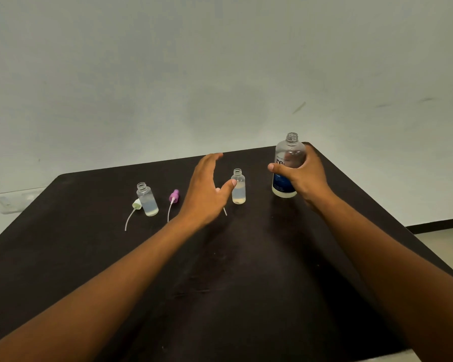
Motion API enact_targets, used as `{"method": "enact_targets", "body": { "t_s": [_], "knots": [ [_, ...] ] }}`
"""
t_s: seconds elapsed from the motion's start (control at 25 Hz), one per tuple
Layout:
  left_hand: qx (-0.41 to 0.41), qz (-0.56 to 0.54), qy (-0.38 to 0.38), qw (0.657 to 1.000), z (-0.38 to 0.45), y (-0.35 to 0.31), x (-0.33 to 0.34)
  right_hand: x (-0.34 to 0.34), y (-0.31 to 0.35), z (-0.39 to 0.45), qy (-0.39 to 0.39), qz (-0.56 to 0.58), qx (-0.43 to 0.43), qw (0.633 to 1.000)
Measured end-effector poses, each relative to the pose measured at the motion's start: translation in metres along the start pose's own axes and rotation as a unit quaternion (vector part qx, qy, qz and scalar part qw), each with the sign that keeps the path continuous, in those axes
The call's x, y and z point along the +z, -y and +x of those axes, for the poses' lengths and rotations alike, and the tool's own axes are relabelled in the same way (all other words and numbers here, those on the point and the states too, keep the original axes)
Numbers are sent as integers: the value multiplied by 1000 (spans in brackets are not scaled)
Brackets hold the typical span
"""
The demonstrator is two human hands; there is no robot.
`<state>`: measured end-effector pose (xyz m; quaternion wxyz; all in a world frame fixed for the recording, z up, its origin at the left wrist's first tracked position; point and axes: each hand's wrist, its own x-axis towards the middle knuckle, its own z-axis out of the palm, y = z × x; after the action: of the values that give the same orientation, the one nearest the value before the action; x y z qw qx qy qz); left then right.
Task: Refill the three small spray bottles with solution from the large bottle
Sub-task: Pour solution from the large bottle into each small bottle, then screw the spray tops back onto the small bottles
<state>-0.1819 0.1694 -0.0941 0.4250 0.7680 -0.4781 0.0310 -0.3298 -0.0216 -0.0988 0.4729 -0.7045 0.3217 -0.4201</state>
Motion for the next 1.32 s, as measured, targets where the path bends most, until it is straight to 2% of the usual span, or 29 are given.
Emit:
{"method": "enact_targets", "body": {
  "t_s": [0.28, 0.56, 0.68, 0.84, 0.96, 1.08, 1.32],
  "knots": [
    [13, 21, 7, 1000, 4, 13, -2, 14, -20, 8, -22, -17, 8, 1000],
    [20, 14, -1, 1000, -12, 8, -24, 7, -7, -8, -31, -78, 11, 996],
    [19, 19, 1, 1000, -23, 2, -39, 1, 13, -23, -47, -116, -13, 992],
    [26, 28, 9, 999, -40, -8, -60, 0, 41, -54, -57, -157, -88, 982],
    [33, 41, 26, 998, -51, -14, -72, 7, 54, -70, -37, -174, -125, 976],
    [46, 53, 45, 997, -55, -16, -81, 19, 59, -78, -2, -178, -125, 976],
    [67, 113, 55, 990, -38, -6, -80, 47, 36, -68, 56, -124, -66, 989]
  ]
}}
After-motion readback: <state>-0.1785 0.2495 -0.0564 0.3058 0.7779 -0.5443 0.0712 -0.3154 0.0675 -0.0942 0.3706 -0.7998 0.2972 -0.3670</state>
